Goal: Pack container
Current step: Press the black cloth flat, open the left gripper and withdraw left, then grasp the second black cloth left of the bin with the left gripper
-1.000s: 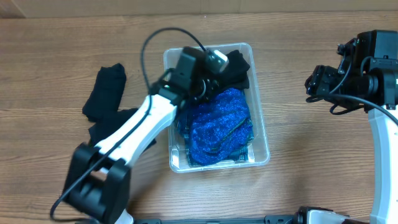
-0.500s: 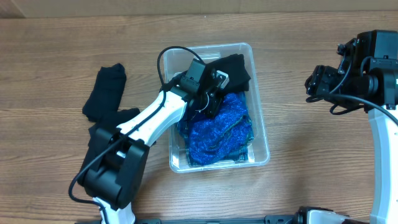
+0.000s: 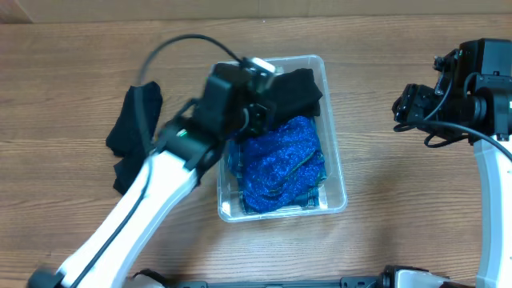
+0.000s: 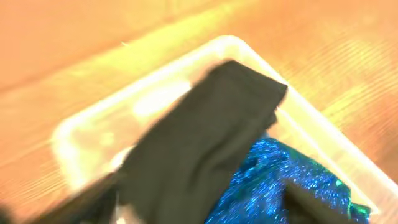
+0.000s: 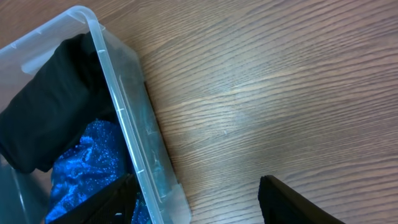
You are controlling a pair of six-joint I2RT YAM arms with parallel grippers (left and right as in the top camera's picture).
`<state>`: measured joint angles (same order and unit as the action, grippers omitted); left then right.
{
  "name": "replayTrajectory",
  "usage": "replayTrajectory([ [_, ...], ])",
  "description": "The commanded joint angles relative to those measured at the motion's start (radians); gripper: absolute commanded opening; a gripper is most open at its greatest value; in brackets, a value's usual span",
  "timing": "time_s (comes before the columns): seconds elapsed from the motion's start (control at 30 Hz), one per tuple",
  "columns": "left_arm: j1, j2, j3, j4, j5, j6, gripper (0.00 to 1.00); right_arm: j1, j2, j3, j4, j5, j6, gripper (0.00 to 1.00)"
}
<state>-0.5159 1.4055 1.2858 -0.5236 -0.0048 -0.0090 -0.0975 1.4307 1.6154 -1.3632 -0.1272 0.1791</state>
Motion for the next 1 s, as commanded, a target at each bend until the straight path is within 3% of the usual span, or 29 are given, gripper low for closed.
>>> replayTrajectory([
  [0.0,0.1,-0.13,0.006,-0.11,-0.11,-0.093,1.0,-0.004,0.0,0.001,0.001,-0.009,-0.017,0.67],
  [0.2,0.351,-0.254,0.005,-0.459,-0.109,-0.456,1.0,-0.004,0.0,0.001,0.004,-0.009,-0.017,0.67],
  [0.3,0.502,-0.293,-0.023,-0.577,-0.109,-0.485,1.0,-0.004,0.0,0.001,0.003,-0.009,-0.017,0.67],
  [0.47,0.713,-0.301,-0.134,-0.522,0.051,-0.349,1.0,-0.004,0.0,0.001,-0.004,-0.009,-0.016,0.67],
  [0.67,0.938,-0.187,-0.19,-0.373,0.224,-0.227,1.0,-0.004,0.0,0.001,-0.012,-0.01,-0.016,0.67],
  [0.83,0.985,-0.048,-0.174,-0.169,0.353,-0.081,1.0,-0.004,0.0,0.001,-0.012,-0.009,-0.016,0.67],
  [0.97,0.988,0.122,-0.12,-0.114,0.396,0.035,1.0,-0.004,0.0,0.001,-0.012,-0.009,-0.016,0.67],
])
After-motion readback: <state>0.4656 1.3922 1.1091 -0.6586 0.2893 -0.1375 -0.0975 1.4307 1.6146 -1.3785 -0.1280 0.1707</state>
